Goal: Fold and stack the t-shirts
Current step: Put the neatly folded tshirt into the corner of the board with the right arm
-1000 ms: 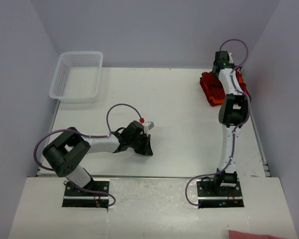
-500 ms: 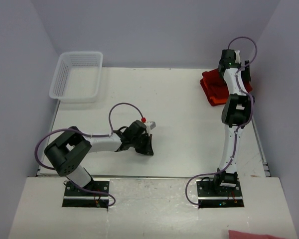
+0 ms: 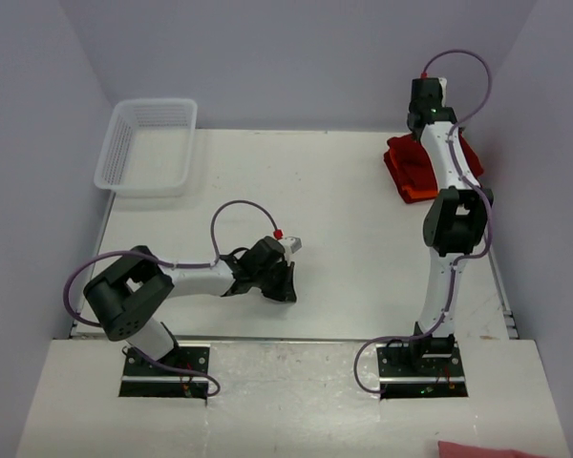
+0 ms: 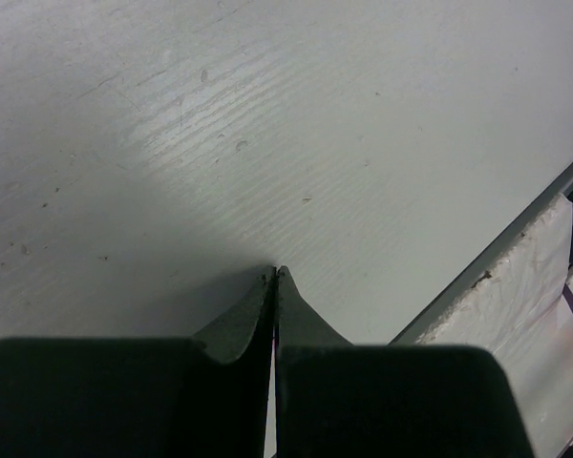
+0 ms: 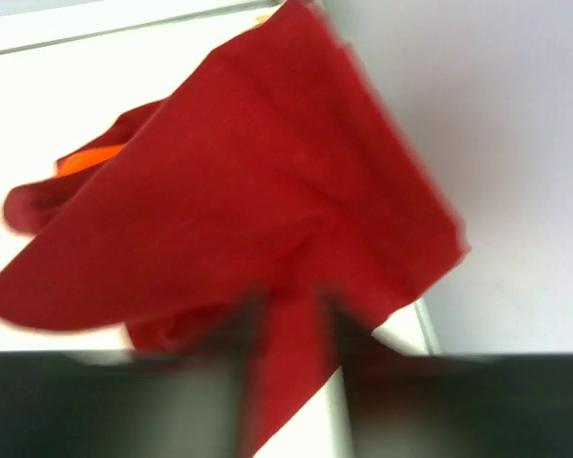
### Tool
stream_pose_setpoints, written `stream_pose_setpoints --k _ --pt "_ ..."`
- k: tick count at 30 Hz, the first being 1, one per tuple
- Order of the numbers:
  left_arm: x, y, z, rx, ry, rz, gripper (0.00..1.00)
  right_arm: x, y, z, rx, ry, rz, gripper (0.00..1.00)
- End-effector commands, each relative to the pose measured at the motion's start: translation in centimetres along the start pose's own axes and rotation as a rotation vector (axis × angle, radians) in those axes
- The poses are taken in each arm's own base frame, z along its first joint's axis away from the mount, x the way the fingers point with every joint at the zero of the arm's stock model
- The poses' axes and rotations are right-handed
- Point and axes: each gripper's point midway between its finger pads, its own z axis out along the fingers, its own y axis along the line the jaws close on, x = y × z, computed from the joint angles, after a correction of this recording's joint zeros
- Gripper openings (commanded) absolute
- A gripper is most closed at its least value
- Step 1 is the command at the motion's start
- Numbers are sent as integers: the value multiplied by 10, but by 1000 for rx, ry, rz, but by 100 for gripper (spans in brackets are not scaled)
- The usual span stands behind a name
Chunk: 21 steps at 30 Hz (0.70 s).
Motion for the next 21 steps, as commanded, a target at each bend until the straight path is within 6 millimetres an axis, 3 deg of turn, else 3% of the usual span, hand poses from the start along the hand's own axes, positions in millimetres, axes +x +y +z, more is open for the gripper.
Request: stream_pose_setpoints --k 1,2,7,14,21 --pt "-7 13 0 -103 -41 49 0 10 10 -24 -170 64 170 0" --pt "-20 6 0 -98 -68 61 0 15 12 -24 -185 80 171 0" --pt "-42 -17 -7 -43 -120 96 0 36 8 -20 -195 149 189 0" --pt "-24 -10 -7 -39 -78 101 0 54 -2 -8 -166 223 208 0" --pt "-23 -11 -5 -16 -89 118 0 92 3 -8 -142 330 199 0"
